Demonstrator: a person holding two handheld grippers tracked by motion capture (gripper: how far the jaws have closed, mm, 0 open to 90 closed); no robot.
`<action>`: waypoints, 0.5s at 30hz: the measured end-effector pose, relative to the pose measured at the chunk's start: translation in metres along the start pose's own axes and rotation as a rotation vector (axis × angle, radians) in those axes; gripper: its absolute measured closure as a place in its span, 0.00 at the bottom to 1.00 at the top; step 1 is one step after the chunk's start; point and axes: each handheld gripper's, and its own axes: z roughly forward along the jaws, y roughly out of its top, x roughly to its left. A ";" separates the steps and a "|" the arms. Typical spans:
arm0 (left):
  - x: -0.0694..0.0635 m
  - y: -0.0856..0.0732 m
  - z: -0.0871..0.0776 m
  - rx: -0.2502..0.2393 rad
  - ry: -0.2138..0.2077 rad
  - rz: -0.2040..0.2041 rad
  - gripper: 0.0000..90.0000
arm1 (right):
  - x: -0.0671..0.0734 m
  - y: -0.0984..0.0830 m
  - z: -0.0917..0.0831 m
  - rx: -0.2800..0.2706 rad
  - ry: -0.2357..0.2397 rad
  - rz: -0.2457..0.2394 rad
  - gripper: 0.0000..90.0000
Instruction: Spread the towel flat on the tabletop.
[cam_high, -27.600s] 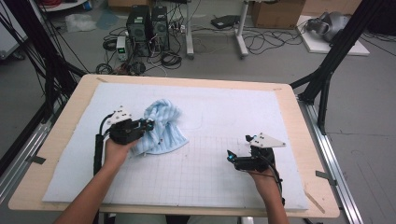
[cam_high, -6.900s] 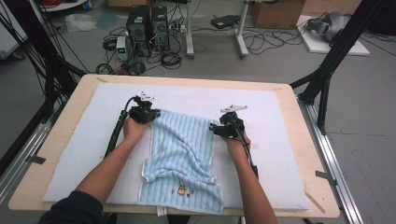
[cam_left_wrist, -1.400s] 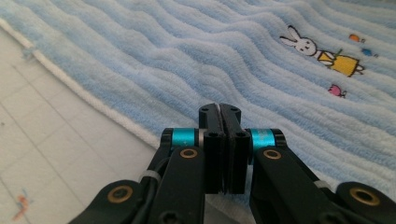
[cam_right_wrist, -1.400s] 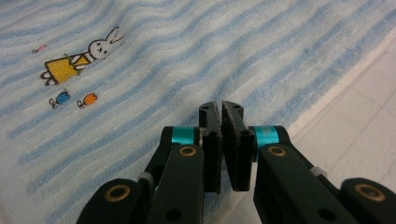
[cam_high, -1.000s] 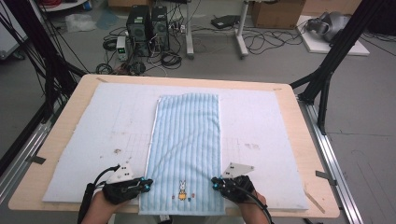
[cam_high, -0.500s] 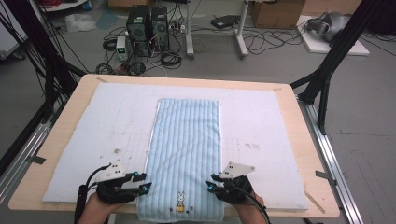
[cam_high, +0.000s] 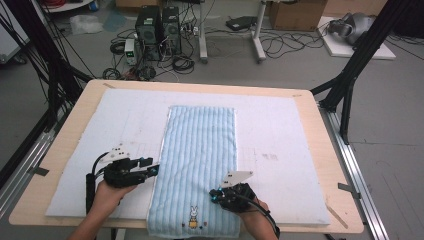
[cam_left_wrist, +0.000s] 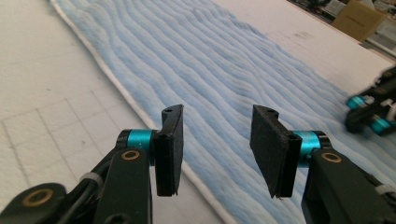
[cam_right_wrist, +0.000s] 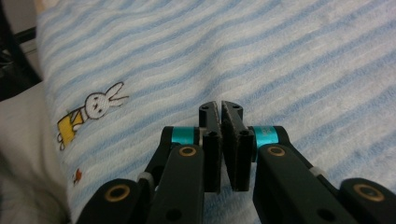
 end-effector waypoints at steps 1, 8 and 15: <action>0.003 0.002 0.002 0.004 0.003 0.001 0.61 | 0.000 -0.001 -0.001 0.005 0.008 -0.012 0.97; 0.021 0.014 0.021 0.018 0.033 -0.009 0.59 | -0.004 -0.007 -0.014 0.003 0.064 -0.001 0.81; 0.033 0.034 0.055 0.055 0.134 0.052 0.60 | -0.056 -0.003 -0.026 -0.116 -0.200 0.156 0.74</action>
